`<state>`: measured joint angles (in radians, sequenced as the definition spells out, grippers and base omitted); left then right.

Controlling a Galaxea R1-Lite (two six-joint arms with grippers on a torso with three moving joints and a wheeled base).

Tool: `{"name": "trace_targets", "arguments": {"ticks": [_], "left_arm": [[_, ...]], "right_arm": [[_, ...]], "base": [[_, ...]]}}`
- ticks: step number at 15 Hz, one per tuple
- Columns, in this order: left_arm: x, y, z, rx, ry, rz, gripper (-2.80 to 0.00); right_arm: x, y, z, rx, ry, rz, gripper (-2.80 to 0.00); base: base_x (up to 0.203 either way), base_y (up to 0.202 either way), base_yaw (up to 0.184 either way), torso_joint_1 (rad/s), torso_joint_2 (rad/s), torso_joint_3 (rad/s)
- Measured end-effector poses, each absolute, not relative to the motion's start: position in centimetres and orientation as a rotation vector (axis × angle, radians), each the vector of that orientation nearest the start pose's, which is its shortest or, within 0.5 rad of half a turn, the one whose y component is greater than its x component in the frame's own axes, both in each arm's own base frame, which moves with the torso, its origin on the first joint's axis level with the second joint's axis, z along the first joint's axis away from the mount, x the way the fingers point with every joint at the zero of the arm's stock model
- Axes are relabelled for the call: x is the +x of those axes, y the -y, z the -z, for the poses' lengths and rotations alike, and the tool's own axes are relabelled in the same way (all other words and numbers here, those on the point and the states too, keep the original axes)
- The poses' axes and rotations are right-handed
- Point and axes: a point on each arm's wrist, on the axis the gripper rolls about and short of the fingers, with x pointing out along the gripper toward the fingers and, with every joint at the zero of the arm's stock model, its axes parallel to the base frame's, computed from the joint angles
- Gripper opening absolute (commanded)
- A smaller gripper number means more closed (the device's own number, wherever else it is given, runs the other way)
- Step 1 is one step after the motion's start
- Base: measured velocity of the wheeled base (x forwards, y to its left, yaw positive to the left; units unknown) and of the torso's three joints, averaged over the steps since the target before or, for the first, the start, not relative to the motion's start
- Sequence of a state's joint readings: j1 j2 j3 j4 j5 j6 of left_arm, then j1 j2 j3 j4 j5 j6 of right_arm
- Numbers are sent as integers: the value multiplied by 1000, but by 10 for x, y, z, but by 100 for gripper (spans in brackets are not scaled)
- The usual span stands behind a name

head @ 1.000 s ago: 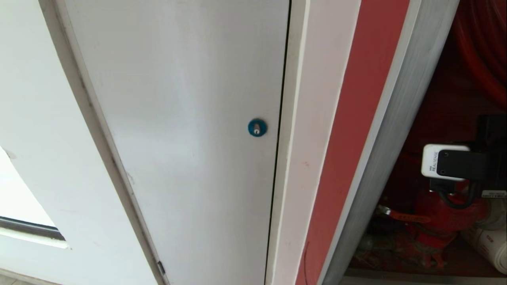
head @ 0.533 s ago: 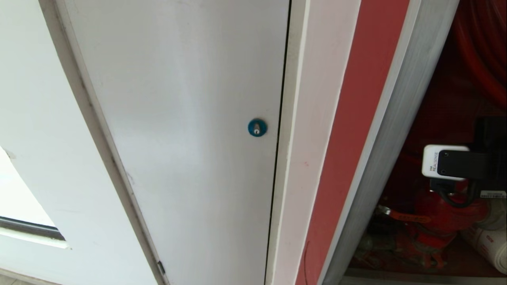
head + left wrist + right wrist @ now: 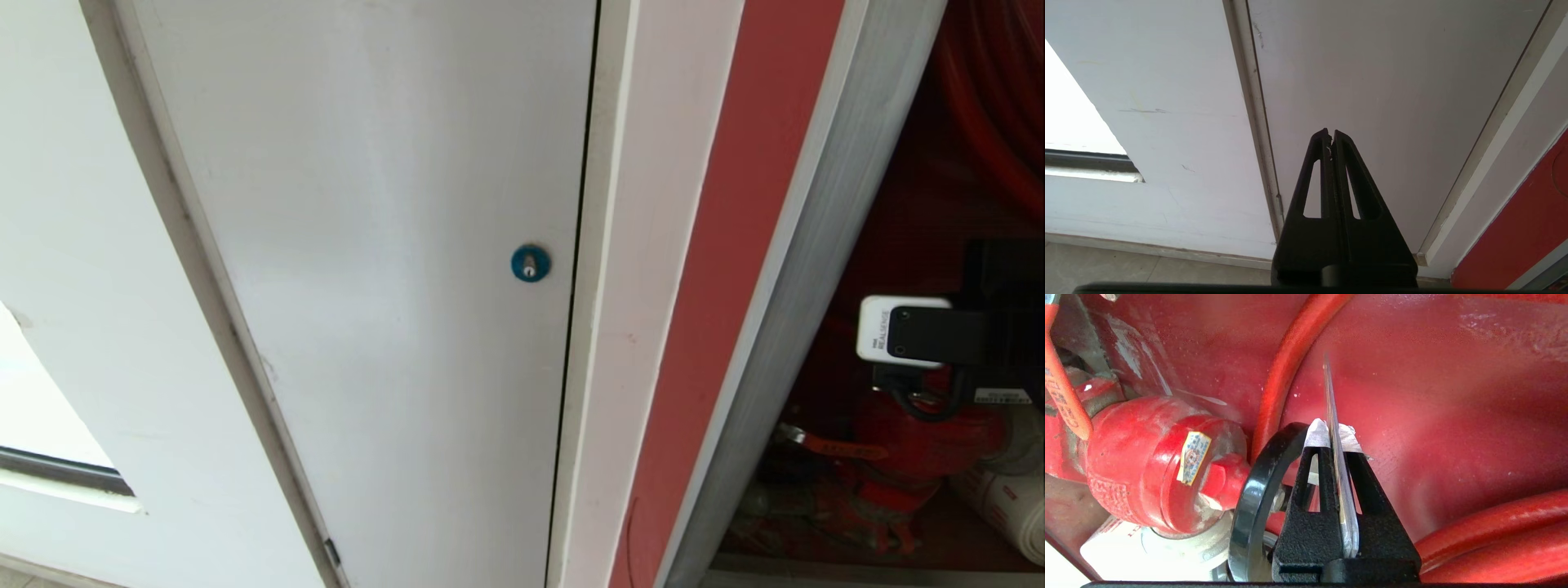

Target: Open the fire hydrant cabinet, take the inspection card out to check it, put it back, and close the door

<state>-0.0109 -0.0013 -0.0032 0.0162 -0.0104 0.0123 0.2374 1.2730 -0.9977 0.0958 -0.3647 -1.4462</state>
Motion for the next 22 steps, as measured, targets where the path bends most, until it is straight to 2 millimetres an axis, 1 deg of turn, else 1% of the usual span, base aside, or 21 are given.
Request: {"name": "trace_targets", "arguments": {"ticks": [7,13,14,15,22], "left_arm": [[-23,0,-75,12,-12,21,-280],[-23,0,-75,12,-12,20,-280],[-23,0,-75,12,-12,21,-280],[-23,0,-75,12,-12,20,-280],[-23,0,-75,12,-12,22,-280]], "right_arm": [[201,-41,-273,-1533,-375,-160,-280],[204,-39,-270,-1534,-391,-163,-280],[205,-39,-270,-1533,-393,-162,-21],[206,-38,-269,-1531,-395,-157,0],[210,-36,-268,-1523,-385,-146,0]], "base": [[0,0,0,0,0,0],[0,0,0,0,0,0],[0,0,0,0,0,0],[0,0,0,0,0,0],[0,0,0,0,0,0]]}}
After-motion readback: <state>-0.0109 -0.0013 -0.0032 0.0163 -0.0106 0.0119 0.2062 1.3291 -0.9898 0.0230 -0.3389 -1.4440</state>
